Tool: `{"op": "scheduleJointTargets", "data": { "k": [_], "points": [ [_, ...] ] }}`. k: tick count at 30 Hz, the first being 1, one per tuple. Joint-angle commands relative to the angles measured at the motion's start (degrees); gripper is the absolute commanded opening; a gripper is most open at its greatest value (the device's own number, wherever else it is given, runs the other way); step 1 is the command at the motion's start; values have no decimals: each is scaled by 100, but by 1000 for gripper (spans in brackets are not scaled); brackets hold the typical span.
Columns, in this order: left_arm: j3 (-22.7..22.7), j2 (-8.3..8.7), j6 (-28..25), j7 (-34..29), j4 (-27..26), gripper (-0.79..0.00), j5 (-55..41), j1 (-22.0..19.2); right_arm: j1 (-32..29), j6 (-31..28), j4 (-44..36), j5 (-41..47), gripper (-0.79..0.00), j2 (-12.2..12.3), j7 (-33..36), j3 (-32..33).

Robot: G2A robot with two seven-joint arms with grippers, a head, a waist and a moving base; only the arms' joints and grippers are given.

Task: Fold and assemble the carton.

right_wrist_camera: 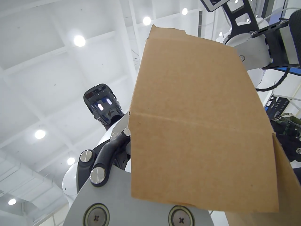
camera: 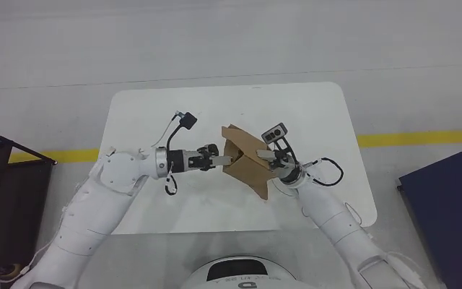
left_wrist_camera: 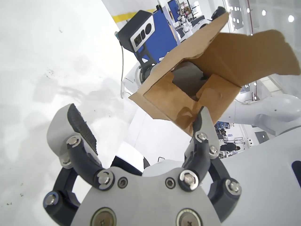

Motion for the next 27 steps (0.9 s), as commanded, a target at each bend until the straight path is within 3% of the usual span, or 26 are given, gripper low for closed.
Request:
{"op": "scheduleJointTargets", "data": {
  "k": [1,13,20,27],
  "points": [
    [88,-19,52,34,-15,0,88,-61,-4,0,19,33,-785,-18,0,-4],
    [318,-75,428,498,-140,0,997,-218,-36,1,49,263,-785,-62,0,46],
    [-551,15,-185,568,157,0,-608,152,-110,1,-86,455,-785,-41,0,70],
    [-1021,93,-207,445,419,0,-996,440,-133,1,-261,542,-785,-7,0,-18]
  ]
}}
